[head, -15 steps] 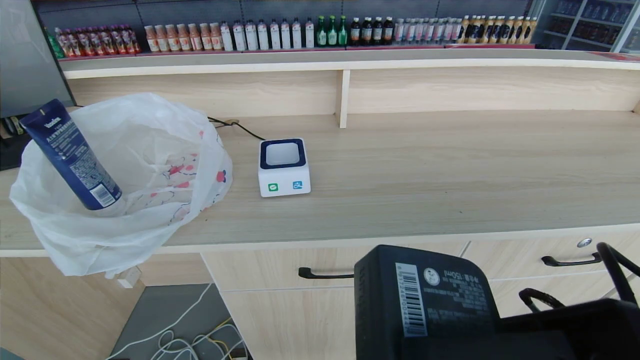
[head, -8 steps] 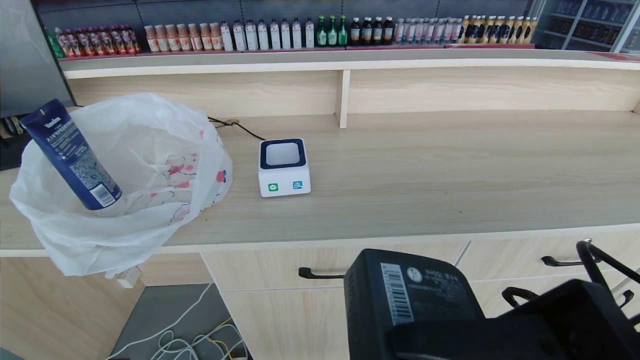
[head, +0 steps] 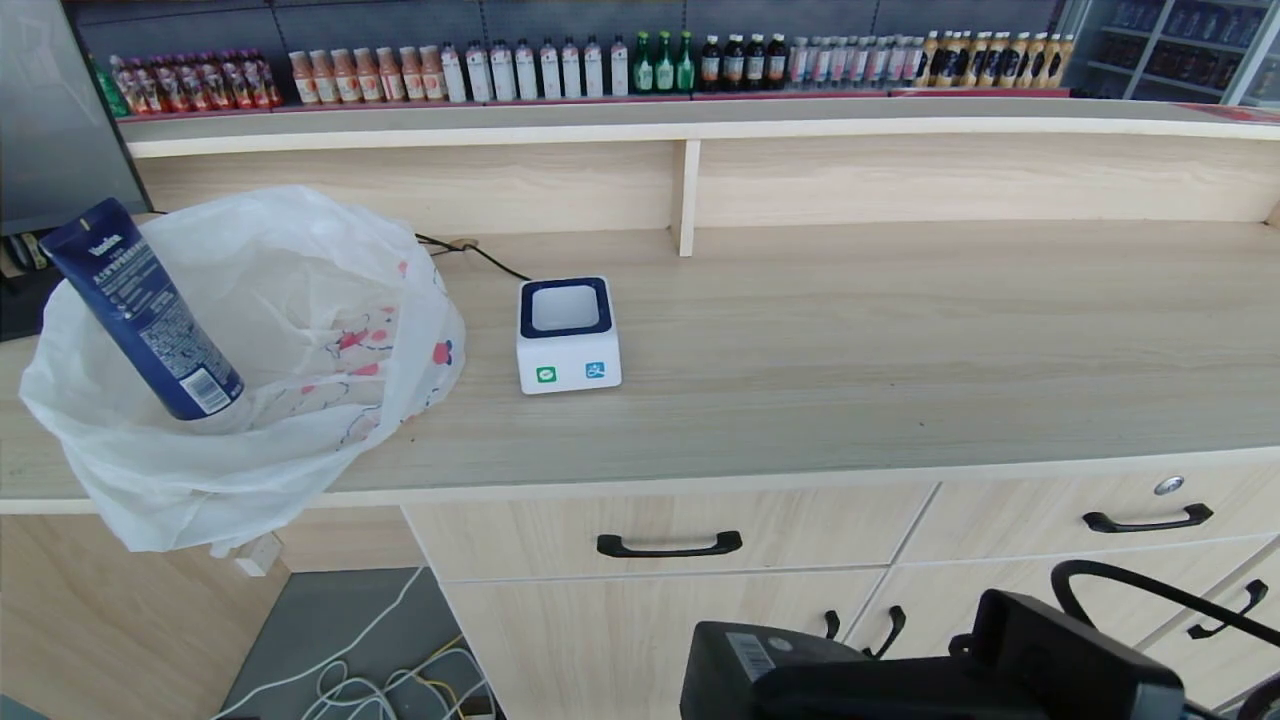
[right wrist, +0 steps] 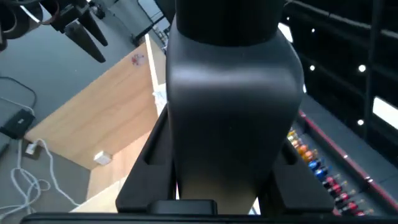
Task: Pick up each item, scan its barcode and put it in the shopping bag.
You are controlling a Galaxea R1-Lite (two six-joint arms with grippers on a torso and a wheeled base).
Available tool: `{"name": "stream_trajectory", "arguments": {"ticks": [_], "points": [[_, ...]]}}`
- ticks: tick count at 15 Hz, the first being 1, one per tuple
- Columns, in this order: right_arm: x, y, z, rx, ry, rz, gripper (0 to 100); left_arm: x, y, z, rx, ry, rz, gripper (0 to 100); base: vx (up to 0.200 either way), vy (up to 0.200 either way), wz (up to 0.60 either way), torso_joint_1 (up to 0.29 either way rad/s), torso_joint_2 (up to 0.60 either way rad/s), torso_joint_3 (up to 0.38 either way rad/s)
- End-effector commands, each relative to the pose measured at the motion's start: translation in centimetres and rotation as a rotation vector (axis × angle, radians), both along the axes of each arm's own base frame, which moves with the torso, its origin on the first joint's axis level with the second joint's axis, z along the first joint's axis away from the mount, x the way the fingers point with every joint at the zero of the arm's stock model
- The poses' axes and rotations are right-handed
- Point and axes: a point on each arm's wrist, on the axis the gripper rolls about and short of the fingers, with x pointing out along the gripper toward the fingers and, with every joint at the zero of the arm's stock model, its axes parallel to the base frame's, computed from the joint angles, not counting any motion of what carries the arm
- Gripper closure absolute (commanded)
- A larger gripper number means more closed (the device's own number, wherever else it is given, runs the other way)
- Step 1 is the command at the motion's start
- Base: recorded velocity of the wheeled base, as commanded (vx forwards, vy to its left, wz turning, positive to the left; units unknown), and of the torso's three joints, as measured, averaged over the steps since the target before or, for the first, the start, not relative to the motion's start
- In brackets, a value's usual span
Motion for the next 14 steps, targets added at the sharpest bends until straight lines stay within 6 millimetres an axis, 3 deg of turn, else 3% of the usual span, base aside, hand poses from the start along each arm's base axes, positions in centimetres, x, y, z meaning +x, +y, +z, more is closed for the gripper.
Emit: {"name": "stream_trajectory", "arguments": {"ticks": [1, 9, 14], "points": [[-0.1, -0.2, -0.7, -0.013, 0.101, -0.033, 100, 0.0, 0.0, 0.0, 0.000, 0.000, 0.000, 0, 0.000, 0.000, 0.00, 0.000, 0.00, 0.000], [0.2, -0.1, -1.4, 0.036, 0.554, -0.002, 100, 0.0, 0.0, 0.0, 0.000, 0.000, -0.002, 0, 0.000, 0.000, 0.00, 0.000, 0.00, 0.000], [0.3, 0.8, -0.2, 0.118, 0.825, 0.118, 100, 0.0, 0.0, 0.0, 0.000, 0.000, 0.000, 0, 0.000, 0.000, 0.00, 0.000, 0.00, 0.000]]}}
